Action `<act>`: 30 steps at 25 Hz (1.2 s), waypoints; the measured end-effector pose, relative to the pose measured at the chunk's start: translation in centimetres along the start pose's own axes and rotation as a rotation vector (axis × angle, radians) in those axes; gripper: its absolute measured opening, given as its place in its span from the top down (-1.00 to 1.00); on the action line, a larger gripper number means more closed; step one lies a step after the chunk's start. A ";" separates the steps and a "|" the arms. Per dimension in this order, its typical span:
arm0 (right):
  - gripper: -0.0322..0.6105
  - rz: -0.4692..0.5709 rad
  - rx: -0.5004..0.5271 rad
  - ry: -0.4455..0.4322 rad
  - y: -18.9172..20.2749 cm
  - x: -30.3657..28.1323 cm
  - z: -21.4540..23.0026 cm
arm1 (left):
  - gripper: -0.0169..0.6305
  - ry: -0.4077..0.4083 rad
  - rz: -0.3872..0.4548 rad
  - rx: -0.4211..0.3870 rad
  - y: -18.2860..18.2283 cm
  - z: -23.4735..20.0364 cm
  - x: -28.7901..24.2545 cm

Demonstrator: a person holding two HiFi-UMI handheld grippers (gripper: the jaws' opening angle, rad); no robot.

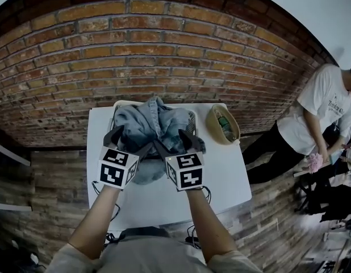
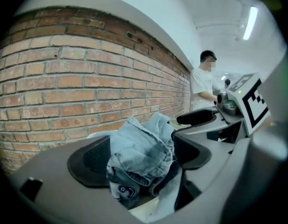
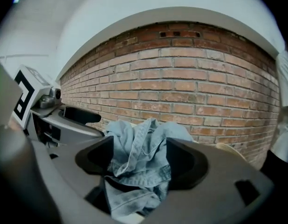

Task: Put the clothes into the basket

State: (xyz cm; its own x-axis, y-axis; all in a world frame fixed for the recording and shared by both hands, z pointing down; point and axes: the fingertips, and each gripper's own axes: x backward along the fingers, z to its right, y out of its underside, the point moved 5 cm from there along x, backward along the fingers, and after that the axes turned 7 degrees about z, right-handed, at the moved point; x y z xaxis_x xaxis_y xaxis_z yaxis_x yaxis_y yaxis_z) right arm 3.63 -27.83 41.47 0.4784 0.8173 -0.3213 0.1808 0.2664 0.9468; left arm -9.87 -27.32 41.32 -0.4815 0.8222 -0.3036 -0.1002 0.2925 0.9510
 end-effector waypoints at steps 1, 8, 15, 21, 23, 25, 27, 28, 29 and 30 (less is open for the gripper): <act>-0.17 0.007 0.003 0.002 -0.2 0.2 -0.2 | -0.33 -0.005 0.028 -0.010 -0.4 0.2 0.3; 0.23 0.133 0.011 0.006 -2.0 2.8 -1.7 | 0.38 -0.019 0.162 -0.017 -1.9 1.3 3.0; 0.80 0.254 0.068 0.019 -3.4 6.1 -3.5 | 0.81 -0.012 0.250 -0.052 -3.7 4.0 5.7; 0.88 0.310 0.025 0.010 -4.8 8.7 -5.0 | 0.89 -0.004 0.277 -0.056 -4.8 6.0 8.3; 0.88 0.325 0.024 0.007 -5.2 9.9 -5.4 | 0.90 -0.004 0.284 -0.049 -5.2 6.7 9.5; 0.88 0.338 0.030 0.003 -5.7 11.1 -6.0 | 0.91 -0.006 0.292 -0.053 -5.7 7.5 10.7; 0.88 0.348 0.037 0.003 -6.0 12.4 -6.6 | 0.91 -0.010 0.296 -0.074 -6.3 8.3 11.8; 0.88 0.351 0.039 0.003 -6.2 13.0 -6.9 | 0.91 -0.010 0.298 -0.086 -6.5 8.7 12.4; 0.88 0.353 0.039 0.002 -6.3 13.6 -7.2 | 0.91 -0.010 0.298 -0.094 -6.6 9.0 12.9; 0.88 0.355 0.041 0.002 -6.4 14.2 -7.5 | 0.91 -0.009 0.297 -0.099 -6.7 9.4 13.3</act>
State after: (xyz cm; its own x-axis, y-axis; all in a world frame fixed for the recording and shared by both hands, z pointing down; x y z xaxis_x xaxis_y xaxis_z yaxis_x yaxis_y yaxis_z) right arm 2.81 -14.12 31.05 0.5156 0.8564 0.0280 0.0374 -0.0552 0.9978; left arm -7.47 -13.72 30.39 -0.4949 0.8689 -0.0115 -0.0404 -0.0098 0.9991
